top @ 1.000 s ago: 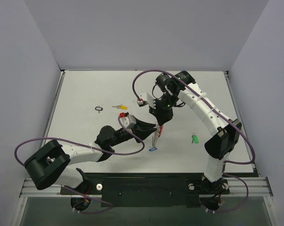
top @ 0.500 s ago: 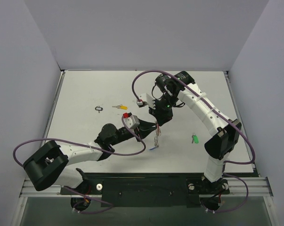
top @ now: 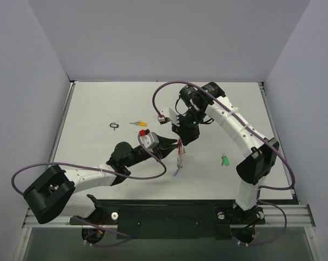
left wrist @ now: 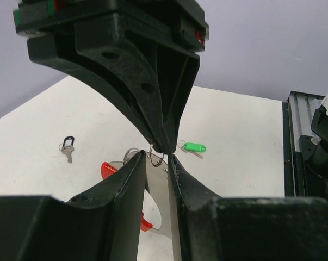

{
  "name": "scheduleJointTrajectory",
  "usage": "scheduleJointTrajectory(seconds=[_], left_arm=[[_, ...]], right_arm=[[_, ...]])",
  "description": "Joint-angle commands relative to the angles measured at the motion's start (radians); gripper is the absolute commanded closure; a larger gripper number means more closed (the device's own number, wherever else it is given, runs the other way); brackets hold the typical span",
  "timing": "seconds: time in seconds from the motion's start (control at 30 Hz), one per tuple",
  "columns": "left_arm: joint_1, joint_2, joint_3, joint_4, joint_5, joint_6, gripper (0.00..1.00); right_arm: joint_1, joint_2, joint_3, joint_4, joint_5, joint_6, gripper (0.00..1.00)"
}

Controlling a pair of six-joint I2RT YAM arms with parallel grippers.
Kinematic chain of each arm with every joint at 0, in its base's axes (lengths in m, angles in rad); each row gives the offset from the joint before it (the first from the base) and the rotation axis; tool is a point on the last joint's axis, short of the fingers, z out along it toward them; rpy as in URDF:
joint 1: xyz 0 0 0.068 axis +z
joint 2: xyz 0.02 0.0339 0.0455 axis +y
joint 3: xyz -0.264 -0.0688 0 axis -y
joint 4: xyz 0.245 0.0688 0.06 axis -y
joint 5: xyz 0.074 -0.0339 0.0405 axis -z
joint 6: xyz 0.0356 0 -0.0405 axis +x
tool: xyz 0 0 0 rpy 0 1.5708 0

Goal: Put the keys on the keyring

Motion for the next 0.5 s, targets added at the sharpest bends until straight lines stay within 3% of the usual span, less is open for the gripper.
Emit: scheduleJointTrajectory(seconds=[0.0,0.47], left_arm=[[0.007,0.029,0.039,0.01,0.018,0.004,0.67],[0.007,0.069,0.056,0.052,0.025,-0.029,0.68]], right_arm=[[0.01,-0.048,-0.006,-0.272,-0.036,-0.02,1.0],[0.01,-0.049,-0.008,-0.272,-0.048,-0.023,1.0]])
